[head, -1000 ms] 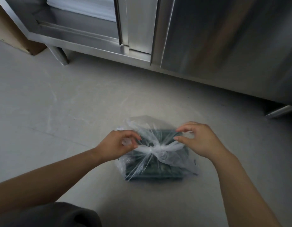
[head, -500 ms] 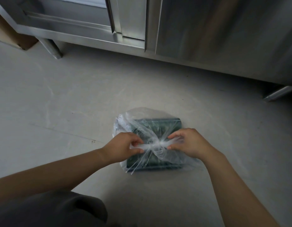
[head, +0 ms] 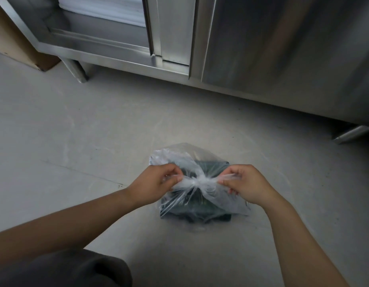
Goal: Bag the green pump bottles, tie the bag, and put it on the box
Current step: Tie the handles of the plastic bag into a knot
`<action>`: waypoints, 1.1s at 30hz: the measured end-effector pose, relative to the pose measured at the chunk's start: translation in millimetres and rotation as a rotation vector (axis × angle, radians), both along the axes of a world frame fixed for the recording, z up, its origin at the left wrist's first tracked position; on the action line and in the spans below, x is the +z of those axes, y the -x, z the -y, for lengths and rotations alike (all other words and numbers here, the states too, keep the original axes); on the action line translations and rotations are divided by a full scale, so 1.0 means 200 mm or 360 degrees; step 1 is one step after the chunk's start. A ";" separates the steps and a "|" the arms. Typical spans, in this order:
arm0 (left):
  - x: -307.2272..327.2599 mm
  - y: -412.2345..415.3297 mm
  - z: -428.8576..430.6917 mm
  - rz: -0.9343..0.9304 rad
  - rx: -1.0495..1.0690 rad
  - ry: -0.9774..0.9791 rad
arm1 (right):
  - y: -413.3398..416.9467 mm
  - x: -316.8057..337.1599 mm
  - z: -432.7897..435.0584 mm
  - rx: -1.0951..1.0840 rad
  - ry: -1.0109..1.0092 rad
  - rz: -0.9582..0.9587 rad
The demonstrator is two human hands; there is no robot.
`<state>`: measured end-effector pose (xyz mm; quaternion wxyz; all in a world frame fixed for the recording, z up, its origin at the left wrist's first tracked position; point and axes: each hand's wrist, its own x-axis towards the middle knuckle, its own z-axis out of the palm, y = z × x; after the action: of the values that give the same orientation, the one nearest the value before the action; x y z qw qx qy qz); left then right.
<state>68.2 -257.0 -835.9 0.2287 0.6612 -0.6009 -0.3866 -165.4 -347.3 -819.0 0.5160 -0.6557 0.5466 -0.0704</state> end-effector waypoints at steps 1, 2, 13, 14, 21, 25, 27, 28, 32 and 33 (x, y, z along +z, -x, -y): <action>0.01 0.01 0.00 -0.0079 0.0064 -0.0010 | 0.00 0.01 0.00 -0.0014 -0.0036 0.0039; 0.02 0.01 0.01 -0.0143 0.0119 -0.0031 | 0.00 0.01 0.00 -0.0020 -0.0069 0.0077; 0.02 0.05 0.02 -0.0166 0.0297 -0.0101 | -0.03 0.00 -0.04 -0.0224 -0.0109 0.0307; 0.03 0.04 0.03 -0.0164 0.0305 -0.0069 | -0.04 0.00 -0.03 -0.0267 -0.0077 0.0316; 0.20 -0.06 0.18 -0.0244 0.0328 0.0152 | -0.06 0.08 0.07 -0.0414 0.0217 0.0294; 0.25 -0.12 0.21 -0.0148 0.0356 0.0263 | -0.04 0.14 0.12 -0.0388 0.0336 0.0239; 0.24 -0.15 0.21 -0.0105 0.0393 0.0306 | -0.02 0.14 0.13 -0.0393 0.0358 0.0253; 0.23 -0.17 0.20 -0.0102 0.0413 0.0319 | -0.01 0.13 0.13 -0.0386 0.0363 0.0254; 0.16 -0.20 0.18 -0.0075 0.0436 0.0258 | -0.01 0.04 0.12 -0.0400 0.0308 0.0310; 0.14 -0.19 0.18 -0.0078 0.0409 0.0224 | -0.01 0.00 0.11 -0.0439 0.0274 0.0307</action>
<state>105.9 -293.0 -807.6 0.3366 0.7055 -0.5310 -0.3270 -163.2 -369.1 -818.9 0.4935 -0.6065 0.5714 -0.2494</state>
